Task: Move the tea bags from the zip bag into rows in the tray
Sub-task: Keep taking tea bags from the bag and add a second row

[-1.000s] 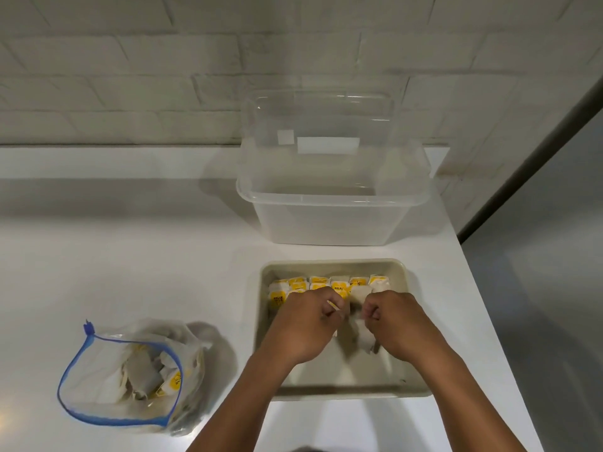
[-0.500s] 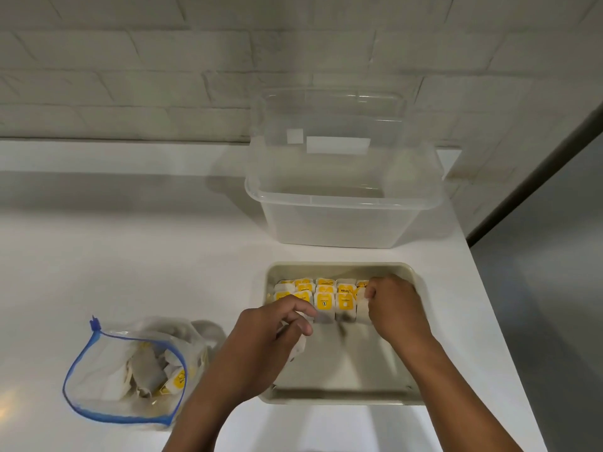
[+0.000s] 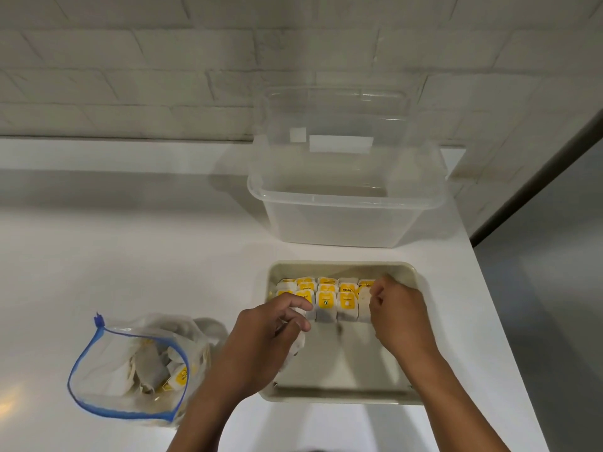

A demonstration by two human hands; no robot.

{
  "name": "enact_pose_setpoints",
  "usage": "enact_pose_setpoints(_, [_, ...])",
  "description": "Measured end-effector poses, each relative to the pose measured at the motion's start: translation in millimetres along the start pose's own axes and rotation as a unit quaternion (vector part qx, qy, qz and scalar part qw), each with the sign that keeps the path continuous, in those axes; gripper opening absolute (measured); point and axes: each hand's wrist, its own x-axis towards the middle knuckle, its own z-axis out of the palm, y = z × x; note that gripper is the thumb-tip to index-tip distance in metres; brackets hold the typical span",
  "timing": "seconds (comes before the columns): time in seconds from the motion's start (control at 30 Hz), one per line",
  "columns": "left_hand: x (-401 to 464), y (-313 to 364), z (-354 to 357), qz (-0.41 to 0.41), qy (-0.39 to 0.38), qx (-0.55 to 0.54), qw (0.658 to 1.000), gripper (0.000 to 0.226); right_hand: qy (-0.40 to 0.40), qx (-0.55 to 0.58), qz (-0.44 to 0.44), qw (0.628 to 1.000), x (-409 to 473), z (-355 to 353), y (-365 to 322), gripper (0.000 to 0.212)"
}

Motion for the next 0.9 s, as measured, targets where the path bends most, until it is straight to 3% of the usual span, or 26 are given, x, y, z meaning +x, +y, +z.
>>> enact_pose_setpoints(0.2, [2.1, 0.9, 3.0, 0.006, -0.002, 0.025, 1.000, 0.032, -0.077, -0.078, -0.030, 0.994, -25.6, 7.2, 4.7, 0.032])
enact_pose_setpoints(0.37, [1.3, 0.5, 1.4, 0.024, 0.016, 0.048, 0.998, 0.031, -0.018, -0.039, -0.023, 0.999, -28.7, 3.0, 3.6, 0.024])
enact_pose_setpoints(0.43, [0.0, 0.0, -1.5, 0.026, 0.031, 0.040, 0.998, 0.031, -0.042, -0.058, -0.032, 0.997, -29.3, 0.1, 5.9, 0.018])
enact_pose_setpoints(0.57, [0.8, -1.2, -9.0, 0.030, 0.063, 0.022, 0.997, 0.031, -0.115, -0.078, -0.038, 0.990, -35.8, 5.7, 8.5, 0.031])
enact_pose_setpoints(0.9, [5.6, -5.5, -20.3, 0.044, 0.091, 0.010, 0.995, 0.033, -0.105, -0.096, -0.048, 0.989, -33.5, 22.4, 5.4, 0.035])
